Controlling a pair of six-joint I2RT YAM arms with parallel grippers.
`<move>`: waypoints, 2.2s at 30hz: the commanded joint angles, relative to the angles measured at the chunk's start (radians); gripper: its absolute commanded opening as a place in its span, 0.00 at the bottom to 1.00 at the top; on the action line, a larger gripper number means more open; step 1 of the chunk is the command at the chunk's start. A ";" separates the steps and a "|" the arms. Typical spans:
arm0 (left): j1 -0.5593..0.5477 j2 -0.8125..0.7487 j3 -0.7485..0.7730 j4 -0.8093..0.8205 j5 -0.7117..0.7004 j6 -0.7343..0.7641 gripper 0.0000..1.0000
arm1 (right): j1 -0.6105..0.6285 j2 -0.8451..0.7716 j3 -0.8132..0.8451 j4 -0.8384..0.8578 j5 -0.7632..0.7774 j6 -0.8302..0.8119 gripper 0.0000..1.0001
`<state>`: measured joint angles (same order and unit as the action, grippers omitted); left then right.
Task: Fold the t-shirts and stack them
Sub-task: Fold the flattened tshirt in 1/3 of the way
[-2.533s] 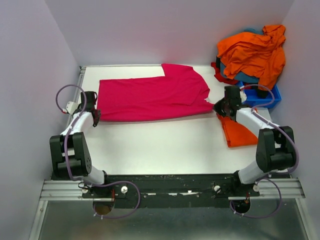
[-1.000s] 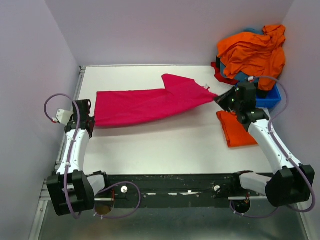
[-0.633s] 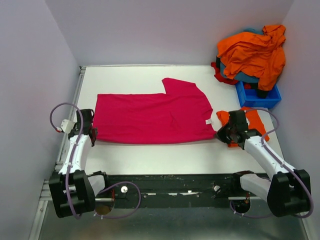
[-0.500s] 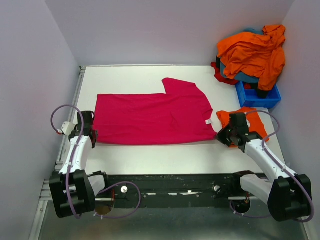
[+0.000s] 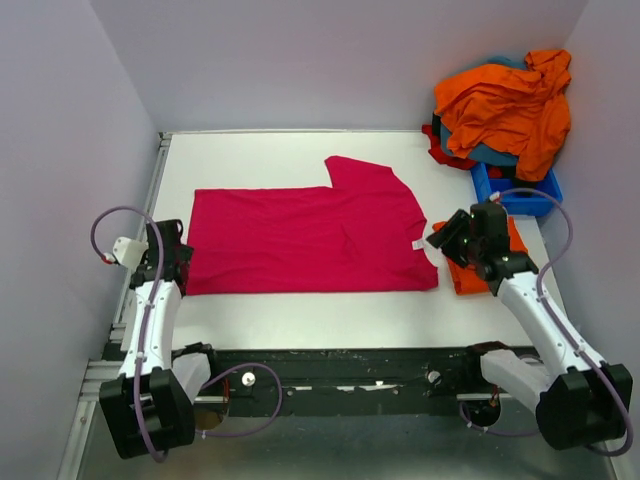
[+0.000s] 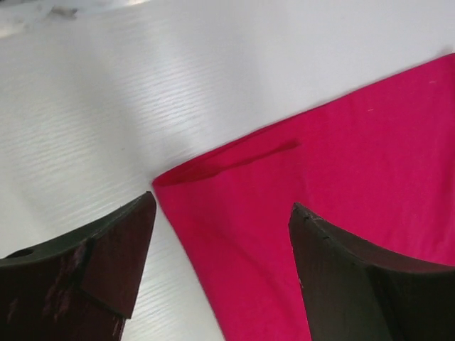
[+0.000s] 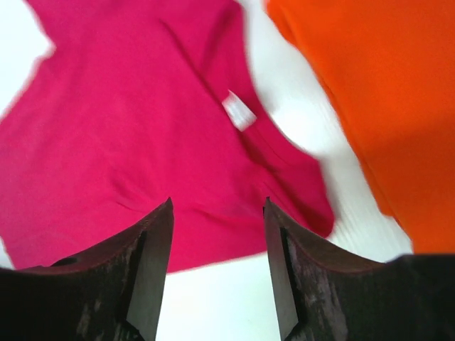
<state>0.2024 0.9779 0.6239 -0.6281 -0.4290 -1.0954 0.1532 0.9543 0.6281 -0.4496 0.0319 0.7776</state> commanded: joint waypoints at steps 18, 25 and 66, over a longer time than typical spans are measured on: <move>0.008 0.487 0.394 0.430 0.225 0.339 0.88 | -0.001 0.888 0.915 0.082 -0.090 -0.412 0.54; -0.001 0.607 0.478 0.403 0.272 0.324 0.87 | 0.002 1.169 1.285 -0.208 -0.139 -0.436 0.43; -0.127 0.047 -0.033 0.120 0.114 0.071 0.70 | 0.120 0.285 -0.062 -0.079 0.166 0.095 0.34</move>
<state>0.0765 1.0180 0.5777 -0.4805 -0.2878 -1.0161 0.2749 1.2266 0.5793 -0.4942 0.1421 0.8299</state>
